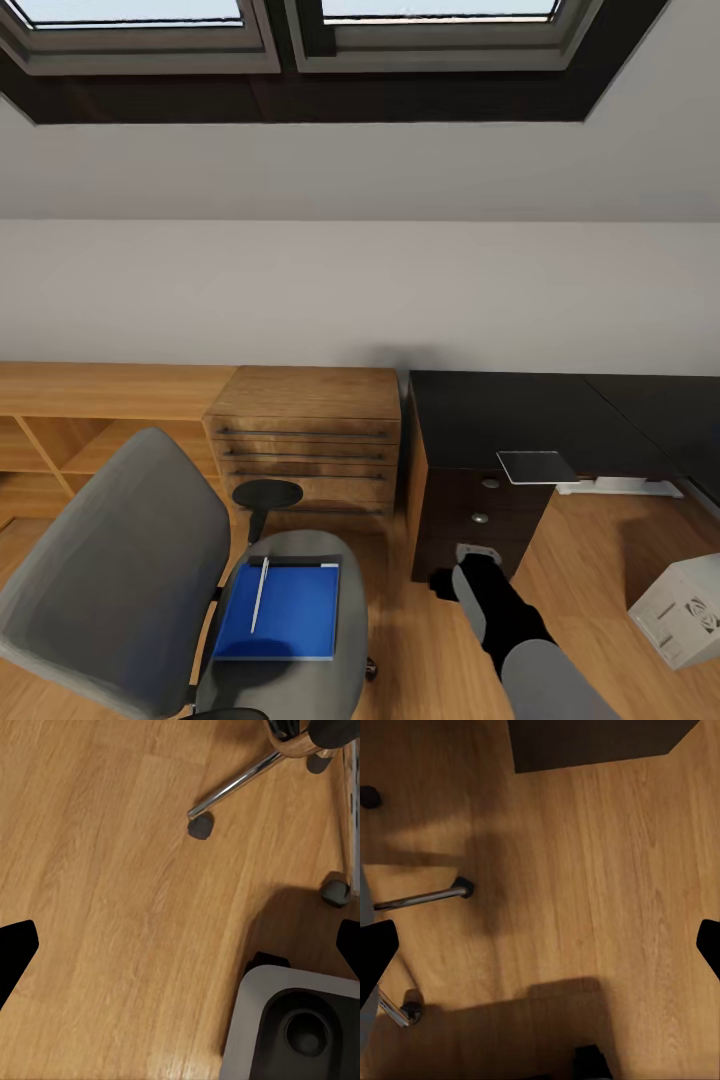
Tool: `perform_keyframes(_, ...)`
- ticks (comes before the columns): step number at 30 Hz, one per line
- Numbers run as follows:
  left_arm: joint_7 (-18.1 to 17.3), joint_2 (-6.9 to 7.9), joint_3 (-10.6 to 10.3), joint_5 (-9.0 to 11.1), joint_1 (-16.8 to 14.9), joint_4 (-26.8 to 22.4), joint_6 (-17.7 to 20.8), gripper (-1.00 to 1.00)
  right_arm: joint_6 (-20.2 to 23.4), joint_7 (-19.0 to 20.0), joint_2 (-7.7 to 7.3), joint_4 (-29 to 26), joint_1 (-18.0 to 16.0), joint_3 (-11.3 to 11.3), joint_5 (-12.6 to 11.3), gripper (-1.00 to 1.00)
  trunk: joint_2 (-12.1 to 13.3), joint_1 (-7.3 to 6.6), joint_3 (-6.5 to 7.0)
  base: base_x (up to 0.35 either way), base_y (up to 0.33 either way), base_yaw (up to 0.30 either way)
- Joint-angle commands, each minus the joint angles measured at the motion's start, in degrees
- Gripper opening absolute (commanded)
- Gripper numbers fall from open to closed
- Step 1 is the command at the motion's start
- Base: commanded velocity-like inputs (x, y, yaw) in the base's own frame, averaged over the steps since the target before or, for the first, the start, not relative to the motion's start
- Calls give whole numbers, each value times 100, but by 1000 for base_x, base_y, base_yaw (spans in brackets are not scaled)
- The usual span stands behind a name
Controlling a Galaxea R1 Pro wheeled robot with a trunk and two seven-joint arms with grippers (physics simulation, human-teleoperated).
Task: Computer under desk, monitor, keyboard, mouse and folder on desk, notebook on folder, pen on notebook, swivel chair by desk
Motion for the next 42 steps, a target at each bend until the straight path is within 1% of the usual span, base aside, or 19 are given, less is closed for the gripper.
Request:
perform_keyframes(1, -43, -1, 12, 44, 2, -8, -3, 100, 29, -13, 22, -13, -4, -21, -5, 100, -4, 1, -6, 0, 0, 0)
perform_keyframes(9, -44, -2, 9, 39, 2, -8, -3, 100, 22, 0, 35, -19, -6, -32, -15, 100, -4, 1, -6, 0, 0, 0)
perform_keyframes(12, -44, -2, 12, 38, 2, -7, -3, 100, 18, 4, 32, -15, -6, -37, -8, 100, -4, 1, -6, 0, 170, 0)
perform_keyframes(24, -44, -17, 8, 37, 2, -8, -3, 100, -225, 5, 10, 71, -6, -29, 2, 100, -4, 1, -6, 32, 268, 0)
perform_keyframes(42, -44, -20, 11, 36, 2, -8, -3, 100, -247, 5, 5, 78, -6, -20, 2, 100, -4, 1, -6, 14, 284, 0)
